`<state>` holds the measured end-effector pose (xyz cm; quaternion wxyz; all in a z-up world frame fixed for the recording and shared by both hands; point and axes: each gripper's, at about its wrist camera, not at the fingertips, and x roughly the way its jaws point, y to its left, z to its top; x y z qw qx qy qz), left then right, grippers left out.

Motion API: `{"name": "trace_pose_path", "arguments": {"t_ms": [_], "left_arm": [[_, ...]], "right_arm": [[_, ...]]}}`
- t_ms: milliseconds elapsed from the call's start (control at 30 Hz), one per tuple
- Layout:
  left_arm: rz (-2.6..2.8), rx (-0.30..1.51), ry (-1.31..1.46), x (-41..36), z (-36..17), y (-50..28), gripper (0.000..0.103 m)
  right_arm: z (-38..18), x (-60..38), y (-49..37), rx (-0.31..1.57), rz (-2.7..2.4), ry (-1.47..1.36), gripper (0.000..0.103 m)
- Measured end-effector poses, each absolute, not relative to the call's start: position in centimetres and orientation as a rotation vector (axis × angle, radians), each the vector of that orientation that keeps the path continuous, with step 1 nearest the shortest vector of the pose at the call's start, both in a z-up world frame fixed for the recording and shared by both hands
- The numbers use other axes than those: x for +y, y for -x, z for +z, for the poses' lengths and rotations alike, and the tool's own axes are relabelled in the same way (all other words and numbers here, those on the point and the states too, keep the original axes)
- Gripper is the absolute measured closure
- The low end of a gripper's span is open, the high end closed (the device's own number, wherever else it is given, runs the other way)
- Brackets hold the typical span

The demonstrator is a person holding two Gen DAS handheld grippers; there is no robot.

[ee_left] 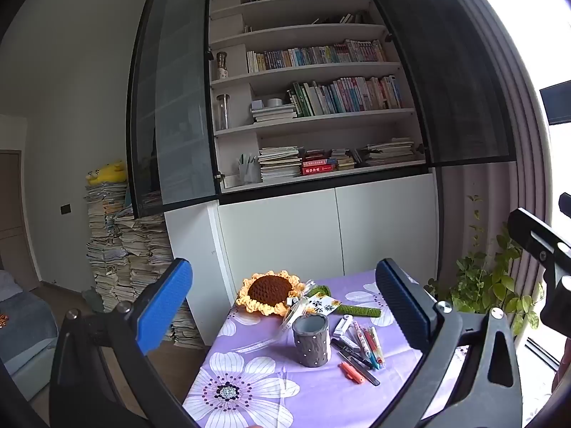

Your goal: Organize stationery

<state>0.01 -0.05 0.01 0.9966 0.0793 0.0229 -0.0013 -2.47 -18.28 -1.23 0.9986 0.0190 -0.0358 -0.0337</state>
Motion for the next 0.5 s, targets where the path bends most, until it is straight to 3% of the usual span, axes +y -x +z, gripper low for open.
{"name": "trace_pose_path", "arguments": {"t_ms": [500], "left_arm": [[-0.009, 0.037, -0.147, -0.09, 0.23, -0.16, 0.001]], "right_arm": [[-1.15, -17.70, 2.65, -0.070, -0.065, -0.037, 0.000]]}}
